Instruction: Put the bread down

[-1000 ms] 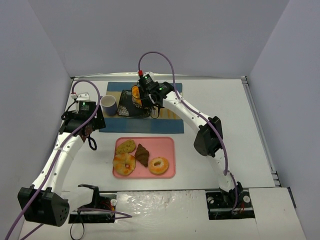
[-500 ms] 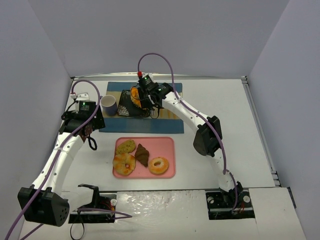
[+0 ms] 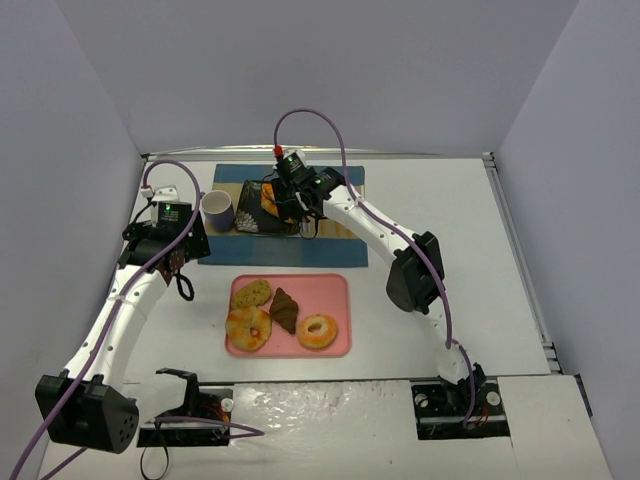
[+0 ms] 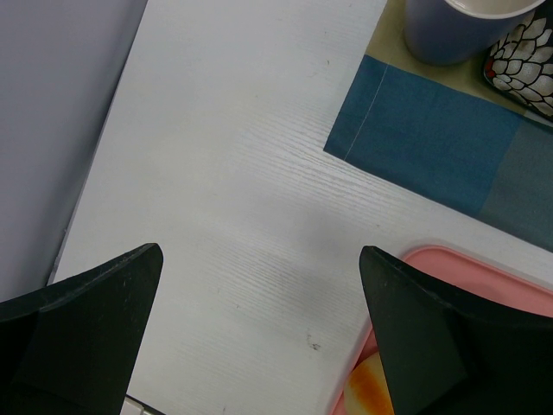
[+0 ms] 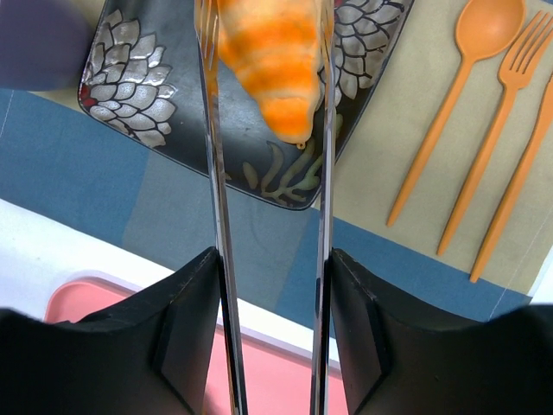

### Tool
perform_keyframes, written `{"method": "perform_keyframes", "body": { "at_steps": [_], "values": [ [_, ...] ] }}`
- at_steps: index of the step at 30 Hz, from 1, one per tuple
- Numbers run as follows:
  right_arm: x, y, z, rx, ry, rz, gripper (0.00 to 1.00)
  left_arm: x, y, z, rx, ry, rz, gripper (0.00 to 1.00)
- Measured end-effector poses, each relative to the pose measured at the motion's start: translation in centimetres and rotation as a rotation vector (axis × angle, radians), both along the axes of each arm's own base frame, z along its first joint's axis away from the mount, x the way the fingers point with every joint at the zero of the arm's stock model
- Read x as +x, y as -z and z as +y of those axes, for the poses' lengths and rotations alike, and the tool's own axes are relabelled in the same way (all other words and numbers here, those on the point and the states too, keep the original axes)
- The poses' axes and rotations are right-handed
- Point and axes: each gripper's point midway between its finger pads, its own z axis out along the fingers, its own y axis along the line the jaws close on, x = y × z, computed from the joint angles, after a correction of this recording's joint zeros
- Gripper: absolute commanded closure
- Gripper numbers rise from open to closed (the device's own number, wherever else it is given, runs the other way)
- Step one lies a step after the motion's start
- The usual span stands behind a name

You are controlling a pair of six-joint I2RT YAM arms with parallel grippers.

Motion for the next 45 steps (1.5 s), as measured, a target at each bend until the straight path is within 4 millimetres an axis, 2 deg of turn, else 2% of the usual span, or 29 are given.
{"method": "perform_keyframes", "body": {
  "at_steps": [11,15,19,22,25,30,32,36,40,45],
  "values": [
    [0.0,-0.2,-0.3,-0.031,-0.001,-0.025,0.48,-0.1,-0.2,0.0,0.0,-0.001,-0.008,0.03],
    [0.2,-1.6,-1.0,-0.031,0.018,-0.053,0.48,-0.1,-0.2,0.0,0.0,-0.002,-0.008,0.03],
    [0.3,-3.9,-3.0,-0.028,0.054,-0.087,0.48,-0.1,-0.2,0.0,0.0,-0.002,-0.008,0.03],
    [0.8,-5.2,-5.5,-0.036,0.108,-0.107,0.48,-0.1,-0.2,0.0,0.001,-0.001,-0.008,0.03],
    [1.7,-5.6,-9.3,-0.046,0.201,-0.119,0.48,-0.1,-0.2,0.1,0.001,-0.001,-0.007,0.03],
    [2.8,-3.7,-17.5,-0.096,0.409,-0.087,0.48,-0.1,-0.2,0.1,0.002,0.0,-0.007,0.03],
    [2.6,-2.6,-21.0,-0.132,0.491,-0.064,0.48,-0.1,-0.2,0.1,0.003,0.001,-0.006,0.03],
    [2.2,-1.3,-26.0,-0.163,0.616,-0.061,0.47,-0.1,-0.2,0.1,0.005,0.003,-0.005,0.03],
    [0.8,-0.9,-29.2,-0.181,0.694,-0.082,0.47,-0.1,-0.2,0.1,0.006,0.005,-0.003,0.03],
    [0.5,-1.1,-30.8,-0.158,0.742,-0.14,0.46,-0.1,-0.1,0.1,0.008,0.006,0.002,0.03]
  ]
}}
